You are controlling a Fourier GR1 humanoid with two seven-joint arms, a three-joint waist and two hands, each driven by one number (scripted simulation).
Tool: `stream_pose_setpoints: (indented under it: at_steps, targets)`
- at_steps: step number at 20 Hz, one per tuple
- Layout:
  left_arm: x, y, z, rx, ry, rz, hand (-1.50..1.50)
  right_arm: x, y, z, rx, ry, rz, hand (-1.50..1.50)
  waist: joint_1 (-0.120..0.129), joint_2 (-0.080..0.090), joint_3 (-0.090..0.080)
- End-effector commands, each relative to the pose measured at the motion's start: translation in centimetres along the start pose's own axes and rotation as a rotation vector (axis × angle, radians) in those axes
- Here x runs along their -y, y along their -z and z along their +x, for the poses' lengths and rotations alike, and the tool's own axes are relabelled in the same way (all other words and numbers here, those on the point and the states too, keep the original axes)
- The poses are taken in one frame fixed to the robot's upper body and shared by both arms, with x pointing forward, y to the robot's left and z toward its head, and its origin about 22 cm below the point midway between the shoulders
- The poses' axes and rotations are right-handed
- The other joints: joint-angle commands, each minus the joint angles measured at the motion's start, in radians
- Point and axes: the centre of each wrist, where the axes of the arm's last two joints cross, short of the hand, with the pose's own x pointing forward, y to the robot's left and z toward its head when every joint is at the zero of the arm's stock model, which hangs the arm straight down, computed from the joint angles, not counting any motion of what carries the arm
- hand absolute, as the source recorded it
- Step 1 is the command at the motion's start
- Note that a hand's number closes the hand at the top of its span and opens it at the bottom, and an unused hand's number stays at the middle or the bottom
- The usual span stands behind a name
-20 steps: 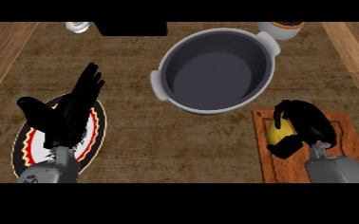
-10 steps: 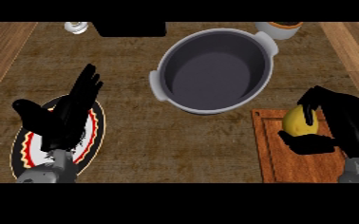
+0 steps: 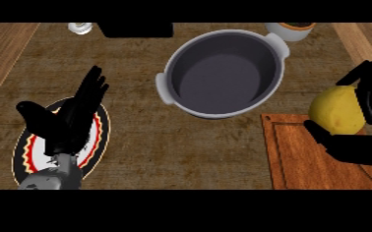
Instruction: Pick the lemon from the cutting board and place it in the pot
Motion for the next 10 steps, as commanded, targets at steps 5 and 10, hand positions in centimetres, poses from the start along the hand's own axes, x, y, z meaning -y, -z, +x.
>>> stream_pose_setpoints:
  at_steps: [5,10]
  targets:
    - [0.7,0.0,-0.5,0.005,0.010,-0.014,0.00,2.5,3.8,6.8,0.064,0.093,-0.023,1.50,0.013,0.003,0.000]
    - [0.8,1.2,0.0,0.010,-0.008,-0.013,0.00,2.0,8.9,8.1,0.003,0.101,0.023,1.50,0.013,0.005,0.000]
